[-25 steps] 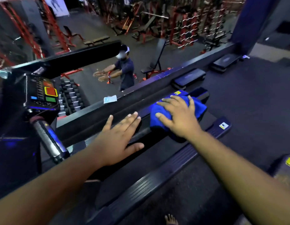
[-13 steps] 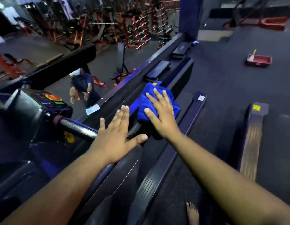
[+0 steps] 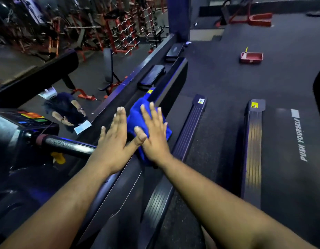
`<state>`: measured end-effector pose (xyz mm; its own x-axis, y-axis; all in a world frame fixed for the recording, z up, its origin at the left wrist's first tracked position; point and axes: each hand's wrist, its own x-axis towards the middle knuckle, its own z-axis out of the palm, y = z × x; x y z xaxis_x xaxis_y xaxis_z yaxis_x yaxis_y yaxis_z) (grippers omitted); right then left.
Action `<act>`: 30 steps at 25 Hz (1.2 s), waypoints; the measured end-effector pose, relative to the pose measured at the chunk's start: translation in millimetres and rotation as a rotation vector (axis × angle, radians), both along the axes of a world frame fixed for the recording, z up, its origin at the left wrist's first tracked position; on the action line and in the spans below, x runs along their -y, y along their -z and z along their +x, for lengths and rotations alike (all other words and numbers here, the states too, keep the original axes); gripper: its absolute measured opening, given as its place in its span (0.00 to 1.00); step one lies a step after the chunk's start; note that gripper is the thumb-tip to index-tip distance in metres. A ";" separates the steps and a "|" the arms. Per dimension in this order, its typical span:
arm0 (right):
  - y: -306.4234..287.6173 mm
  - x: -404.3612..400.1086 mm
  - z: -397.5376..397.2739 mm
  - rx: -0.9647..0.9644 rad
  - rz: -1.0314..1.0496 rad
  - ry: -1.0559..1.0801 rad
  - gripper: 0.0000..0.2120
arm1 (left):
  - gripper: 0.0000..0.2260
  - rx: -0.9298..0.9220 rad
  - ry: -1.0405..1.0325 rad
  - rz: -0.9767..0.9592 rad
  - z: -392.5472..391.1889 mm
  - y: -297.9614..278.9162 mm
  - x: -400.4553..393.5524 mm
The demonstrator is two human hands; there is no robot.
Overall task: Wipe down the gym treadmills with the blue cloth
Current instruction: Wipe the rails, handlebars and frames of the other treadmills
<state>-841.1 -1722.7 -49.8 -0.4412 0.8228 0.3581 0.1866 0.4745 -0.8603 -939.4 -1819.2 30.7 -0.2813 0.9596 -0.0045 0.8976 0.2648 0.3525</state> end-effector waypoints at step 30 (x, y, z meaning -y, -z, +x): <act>3.8 43.2 1.9 -0.096 -0.137 0.030 0.34 | 0.54 0.118 0.023 0.055 0.2 -2.0 1.1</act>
